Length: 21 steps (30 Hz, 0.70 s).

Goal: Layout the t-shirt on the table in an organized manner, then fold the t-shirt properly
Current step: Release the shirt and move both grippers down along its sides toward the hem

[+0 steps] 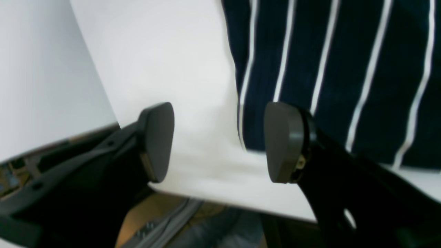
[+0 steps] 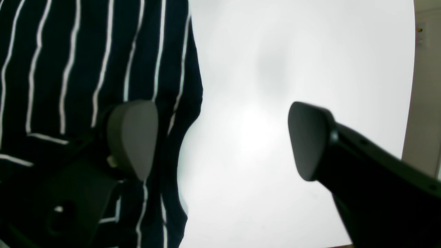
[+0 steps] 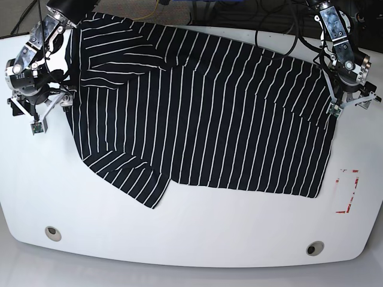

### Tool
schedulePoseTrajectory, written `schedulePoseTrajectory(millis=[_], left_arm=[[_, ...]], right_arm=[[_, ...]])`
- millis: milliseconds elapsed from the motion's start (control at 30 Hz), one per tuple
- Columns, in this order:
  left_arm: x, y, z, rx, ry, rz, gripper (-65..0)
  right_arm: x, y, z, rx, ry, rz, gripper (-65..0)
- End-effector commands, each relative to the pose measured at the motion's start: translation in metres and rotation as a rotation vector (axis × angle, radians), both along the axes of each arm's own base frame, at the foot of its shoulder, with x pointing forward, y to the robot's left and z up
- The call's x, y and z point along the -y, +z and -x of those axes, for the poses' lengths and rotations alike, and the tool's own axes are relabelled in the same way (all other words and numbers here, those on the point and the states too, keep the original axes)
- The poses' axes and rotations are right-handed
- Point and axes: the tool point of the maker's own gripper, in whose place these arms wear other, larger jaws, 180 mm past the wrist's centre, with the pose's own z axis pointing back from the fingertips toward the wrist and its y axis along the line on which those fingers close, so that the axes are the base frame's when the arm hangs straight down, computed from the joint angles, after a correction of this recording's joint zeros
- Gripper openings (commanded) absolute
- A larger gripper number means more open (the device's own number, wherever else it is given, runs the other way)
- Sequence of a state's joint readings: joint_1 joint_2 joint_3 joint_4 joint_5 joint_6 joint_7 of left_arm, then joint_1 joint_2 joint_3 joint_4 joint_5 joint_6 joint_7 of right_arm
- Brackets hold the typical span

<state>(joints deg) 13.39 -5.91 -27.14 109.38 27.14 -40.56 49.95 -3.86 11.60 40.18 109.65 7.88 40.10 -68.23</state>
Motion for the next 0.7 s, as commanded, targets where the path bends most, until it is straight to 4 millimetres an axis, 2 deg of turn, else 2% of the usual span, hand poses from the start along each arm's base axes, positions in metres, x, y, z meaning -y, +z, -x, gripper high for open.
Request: schedulePoseTrajectory(millis=[0, 167, 500, 667], left_arm=[[-0.004, 0.013, -0.006, 0.041, 0.005, -0.027, -26.1], [-0.005, 0.016, -0.01, 0.052, 0.004, -0.026, -26.1], [-0.003, 0.051, -0.055, 0.194, 0.002, -0.022, -26.2], [0.001, 0.082, -0.091, 0.304, -0.007, -0.013, -26.2]], right_arm=[[0.002, 0.013, -0.01, 0.051, 0.007, 0.011, -8.1], [-0.007, 0.01, -0.014, 0.045, 0.03, 0.001, -8.1], [-0.017, 0.002, -0.034, 0.044, 0.057, -0.046, -8.1], [-0.017, 0.005, -0.058, 0.073, 0.047, -0.091, -8.1]])
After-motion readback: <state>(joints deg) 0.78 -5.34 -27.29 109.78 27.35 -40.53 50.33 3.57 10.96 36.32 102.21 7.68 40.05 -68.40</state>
